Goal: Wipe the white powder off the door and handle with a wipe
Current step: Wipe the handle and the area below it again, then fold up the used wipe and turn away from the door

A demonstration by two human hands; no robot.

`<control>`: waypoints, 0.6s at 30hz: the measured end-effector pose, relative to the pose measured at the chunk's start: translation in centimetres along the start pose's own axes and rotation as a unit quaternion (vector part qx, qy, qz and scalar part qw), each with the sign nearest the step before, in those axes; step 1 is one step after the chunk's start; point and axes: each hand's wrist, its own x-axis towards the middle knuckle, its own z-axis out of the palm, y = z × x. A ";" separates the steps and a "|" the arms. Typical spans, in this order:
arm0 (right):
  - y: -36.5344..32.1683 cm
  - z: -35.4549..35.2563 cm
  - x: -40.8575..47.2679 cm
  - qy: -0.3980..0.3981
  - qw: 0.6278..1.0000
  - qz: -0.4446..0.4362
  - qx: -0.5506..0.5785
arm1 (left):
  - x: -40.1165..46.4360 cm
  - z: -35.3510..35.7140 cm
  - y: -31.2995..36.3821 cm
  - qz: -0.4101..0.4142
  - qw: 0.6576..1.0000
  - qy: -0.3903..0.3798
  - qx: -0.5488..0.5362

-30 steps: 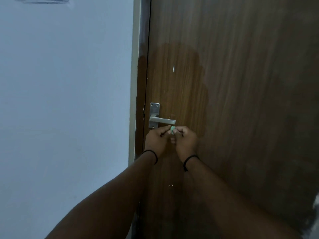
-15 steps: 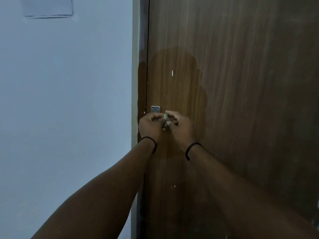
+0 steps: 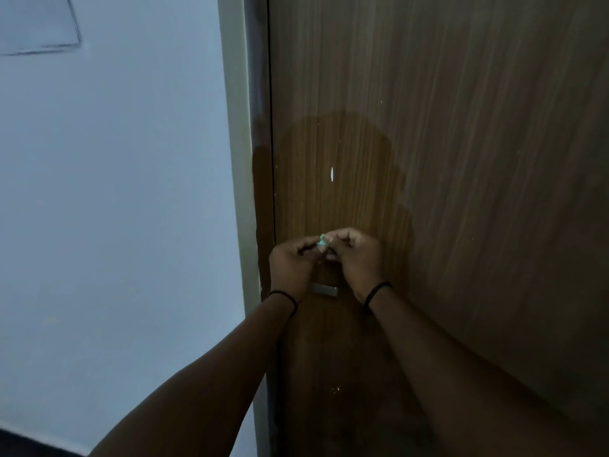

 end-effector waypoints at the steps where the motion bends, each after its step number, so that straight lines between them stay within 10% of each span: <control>1: -1.1 -0.1 0.0 -0.011 1.000 0.017 0.001 | 0.5 -0.3 1.4 -0.027 1.000 0.007 -0.008; 8: -7.5 -2.4 0.0 -0.043 0.993 0.085 0.069 | 3.6 -0.8 8.6 -0.171 0.976 -0.091 -0.096; 18: -9.5 -10.6 -3.3 0.129 0.956 0.147 0.219 | 2.1 7.3 13.0 -0.205 0.929 -0.264 -0.157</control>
